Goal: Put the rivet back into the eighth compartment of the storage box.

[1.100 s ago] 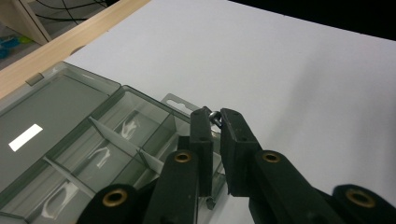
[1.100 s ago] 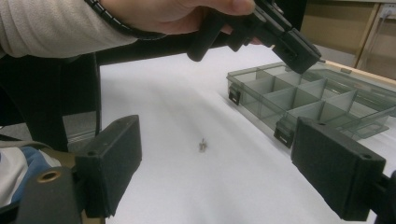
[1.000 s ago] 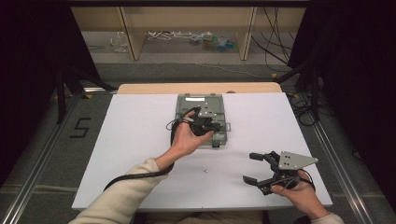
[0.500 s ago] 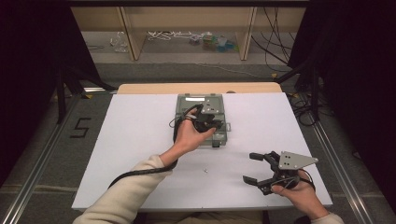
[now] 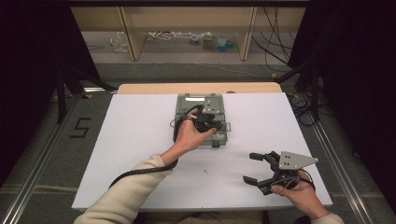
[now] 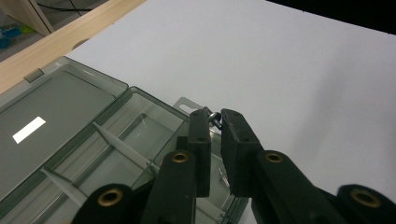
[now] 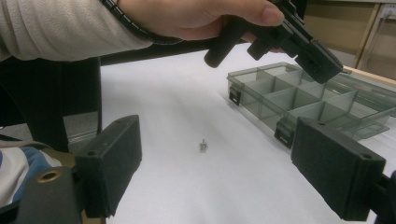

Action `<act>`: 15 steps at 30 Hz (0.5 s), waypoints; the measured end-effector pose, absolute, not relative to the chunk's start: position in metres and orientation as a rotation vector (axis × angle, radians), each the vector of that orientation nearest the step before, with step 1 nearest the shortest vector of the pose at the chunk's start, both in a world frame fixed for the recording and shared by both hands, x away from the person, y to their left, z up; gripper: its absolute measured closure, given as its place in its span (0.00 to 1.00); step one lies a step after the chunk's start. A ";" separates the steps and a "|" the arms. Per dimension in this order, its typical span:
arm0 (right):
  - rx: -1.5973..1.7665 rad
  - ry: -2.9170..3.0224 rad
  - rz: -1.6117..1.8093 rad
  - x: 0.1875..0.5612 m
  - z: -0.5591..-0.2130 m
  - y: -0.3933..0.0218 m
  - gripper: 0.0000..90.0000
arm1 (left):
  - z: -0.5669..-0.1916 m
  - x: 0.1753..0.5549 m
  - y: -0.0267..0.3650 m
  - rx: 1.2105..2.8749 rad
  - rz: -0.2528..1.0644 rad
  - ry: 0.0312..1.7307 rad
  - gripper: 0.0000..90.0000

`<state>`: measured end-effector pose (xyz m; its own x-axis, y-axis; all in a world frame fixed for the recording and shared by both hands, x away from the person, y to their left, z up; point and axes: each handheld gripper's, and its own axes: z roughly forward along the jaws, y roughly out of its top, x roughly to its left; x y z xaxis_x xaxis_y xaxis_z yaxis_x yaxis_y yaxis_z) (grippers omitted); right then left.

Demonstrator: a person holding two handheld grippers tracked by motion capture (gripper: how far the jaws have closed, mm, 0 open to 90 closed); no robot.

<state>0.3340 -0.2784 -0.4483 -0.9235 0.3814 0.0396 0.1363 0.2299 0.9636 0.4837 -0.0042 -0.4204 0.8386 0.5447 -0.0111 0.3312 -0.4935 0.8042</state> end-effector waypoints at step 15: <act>0.493 2.294 1.758 0.334 -0.448 -0.278 0.19 | -0.424 0.470 0.003 2.146 0.278 0.599 0.29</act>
<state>0.3339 -0.2785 -0.4482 -0.9222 0.3850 0.0371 0.1359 0.2327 0.9630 0.4698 0.0034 -0.4237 0.8595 0.5109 -0.0160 0.3176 -0.5092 0.7999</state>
